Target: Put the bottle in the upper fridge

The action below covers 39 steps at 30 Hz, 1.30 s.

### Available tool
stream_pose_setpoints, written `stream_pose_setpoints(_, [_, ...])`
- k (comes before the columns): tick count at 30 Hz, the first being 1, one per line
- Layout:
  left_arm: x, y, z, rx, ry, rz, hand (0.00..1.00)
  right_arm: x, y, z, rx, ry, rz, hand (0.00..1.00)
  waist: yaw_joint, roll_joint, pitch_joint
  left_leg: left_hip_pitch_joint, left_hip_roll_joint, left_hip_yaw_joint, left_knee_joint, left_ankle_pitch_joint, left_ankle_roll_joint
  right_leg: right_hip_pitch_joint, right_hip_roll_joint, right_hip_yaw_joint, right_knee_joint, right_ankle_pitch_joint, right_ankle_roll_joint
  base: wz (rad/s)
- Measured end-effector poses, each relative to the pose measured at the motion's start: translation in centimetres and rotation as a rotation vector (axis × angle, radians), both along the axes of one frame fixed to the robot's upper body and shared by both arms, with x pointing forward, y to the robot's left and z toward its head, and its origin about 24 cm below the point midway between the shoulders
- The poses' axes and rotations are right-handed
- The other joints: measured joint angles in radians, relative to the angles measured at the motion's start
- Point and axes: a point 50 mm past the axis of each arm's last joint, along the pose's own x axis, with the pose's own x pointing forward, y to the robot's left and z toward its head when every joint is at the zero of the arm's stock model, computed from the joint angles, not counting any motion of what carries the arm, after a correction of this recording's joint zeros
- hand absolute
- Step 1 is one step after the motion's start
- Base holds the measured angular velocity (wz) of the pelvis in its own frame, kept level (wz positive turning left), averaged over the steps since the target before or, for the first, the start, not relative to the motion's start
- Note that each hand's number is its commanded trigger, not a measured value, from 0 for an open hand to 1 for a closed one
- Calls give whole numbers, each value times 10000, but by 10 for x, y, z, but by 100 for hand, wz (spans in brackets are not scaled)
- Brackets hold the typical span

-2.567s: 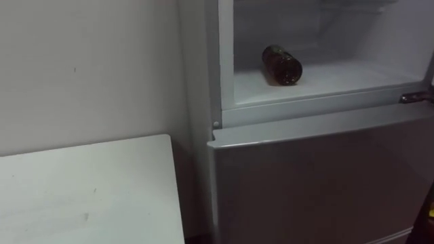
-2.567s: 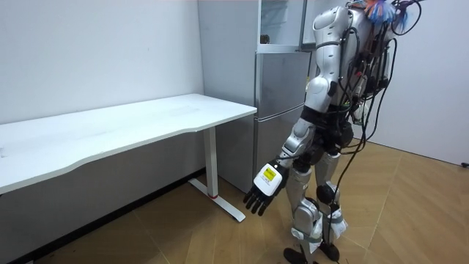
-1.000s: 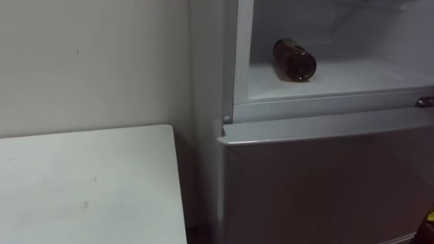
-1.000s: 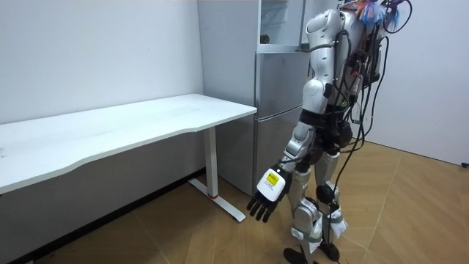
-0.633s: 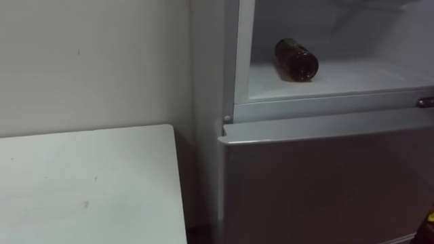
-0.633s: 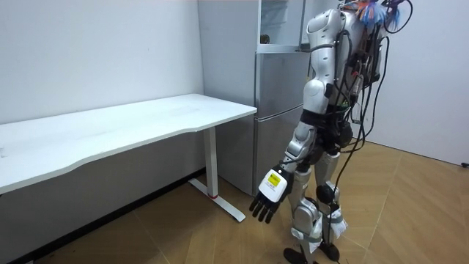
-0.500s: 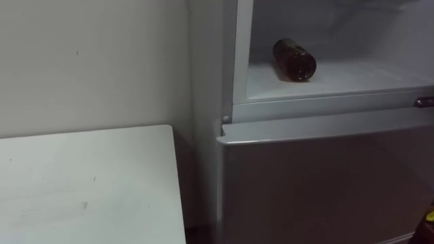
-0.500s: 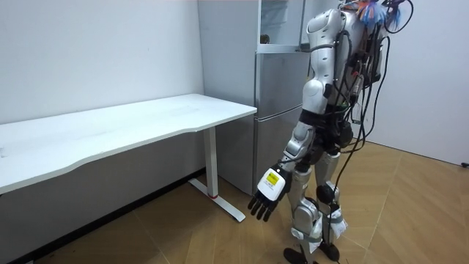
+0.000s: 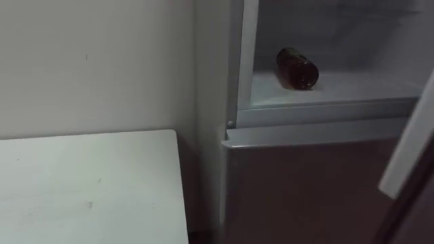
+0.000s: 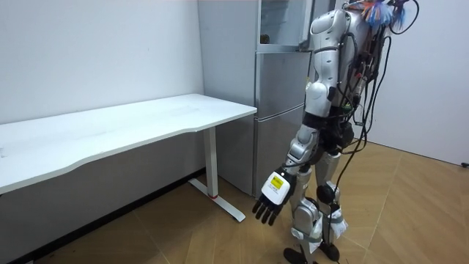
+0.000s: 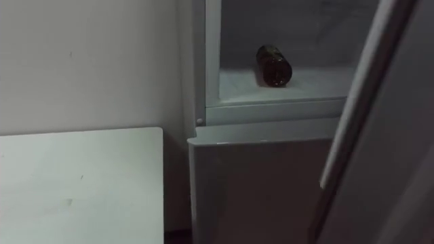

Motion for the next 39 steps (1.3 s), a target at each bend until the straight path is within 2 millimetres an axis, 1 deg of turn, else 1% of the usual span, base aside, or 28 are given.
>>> stream_pose_setpoints(4, [-1, -1, 0, -20, 49, -16, 0, 4, 9, 0, -558, 163, 498, 0, 64, -35, 37, 0, -3, -49, -1, -2, 1, 57, -8, -45, -28, 4, 4, 4])
stream_pose_setpoints(8, [-2, -2, -1, -82, 191, -160, 0, 10, 20, -3, -987, 554, 1410, 0, 99, 28, 53, -4, -2, -66, -2, -5, 1, 60, -8, -61, -43, 5, 5, 1])
stream_pose_setpoints(10, [-4, -2, -1, -79, 278, -237, 0, 14, 23, -6, -1235, 811, 1673, 0, 151, 76, 37, -1, 1, -62, -3, -5, 0, 67, -1, -54, -35, 5, 4, 0])
stream_pose_setpoints(11, [-4, -2, -1, -92, 275, -240, 0, 16, 26, -8, -1440, 984, 1813, 0, 170, 91, 45, -5, 1, -61, -6, -5, 0, 71, -1, -59, -39, 5, 4, 0])
stream_pose_setpoints(15, [-3, -1, -1, -128, 237, -262, 0, 19, 32, -10, -1773, 1257, 2344, 0, 337, 153, 48, -1, 2, -55, -20, -5, 0, 97, 4, -68, -152, 34, 3, 0])
stream_pose_setpoints(17, [-3, -1, -1, -152, 241, -263, 0, 22, 35, -13, -1884, 1453, 2616, 0, 372, 144, 58, -10, 8, -23, -29, -5, -1, 103, 4, -115, -179, 46, 4, 0])
stream_pose_setpoints(20, [-3, -1, -1, -170, 224, -268, 0, 26, 37, -18, -1974, 1804, 2873, 0, 405, 59, 35, -16, 9, -9, -46, -6, -1, 99, 4, -115, -188, 46, 4, 0])
stream_pose_setpoints(21, [-3, -1, -1, -186, 227, -266, 0, 26, 39, -19, -2071, 1862, 2992, 0, 420, 62, 34, -16, 9, -3, -48, -6, -2, 100, 4, -113, -186, 46, 4, 0])
stream_pose_setpoints(26, [2, -1, -1, -327, 62, -331, 0, 28, 45, -18, -2917, 2099, 3041, 0, 485, 5, 7, -22, 9, 19, -57, -6, -2, 111, 3, -155, -170, 48, 6, 0])
stream_pose_setpoints(29, [4, 0, -1, -305, -1, -357, 0, 29, 46, -17, -3031, 2118, 3181, 0, 554, -33, 10, -22, 10, 28, -58, -6, -3, 117, 2, -157, -173, 48, 6, 0])
stream_pose_setpoints(31, [5, 1, -1, -279, -39, -377, 0, 29, 46, -17, -3051, 2135, 3228, 0, 598, -19, 9, -25, 13, 33, -58, -7, -3, 118, 2, -175, -172, 48, 6, 0])
stream_pose_setpoints(34, [9, 3, 0, -215, -147, -498, 0, 30, 48, -17, -3200, 2218, 3433, 0, 637, -91, 16, -39, 13, 27, -57, -7, -3, 131, -5, -222, -173, 48, 6, 3])
stream_pose_setpoints(37, [13, 3, 0, -197, -279, -539, 0, 31, 51, -17, -3270, 2229, 3622, 0, 658, -122, 12, -63, 10, 25, -53, -9, 0, 135, -14, -245, -169, 51, 12, 0])
stream_pose_setpoints(39, [12, 4, 0, -176, -253, -543, 0, 33, 56, -17, -3309, 2199, 3881, 0, 696, -110, 19, -25, 12, 14, -53, -10, 0, 197, -9, -246, -174, 53, 13, 0])
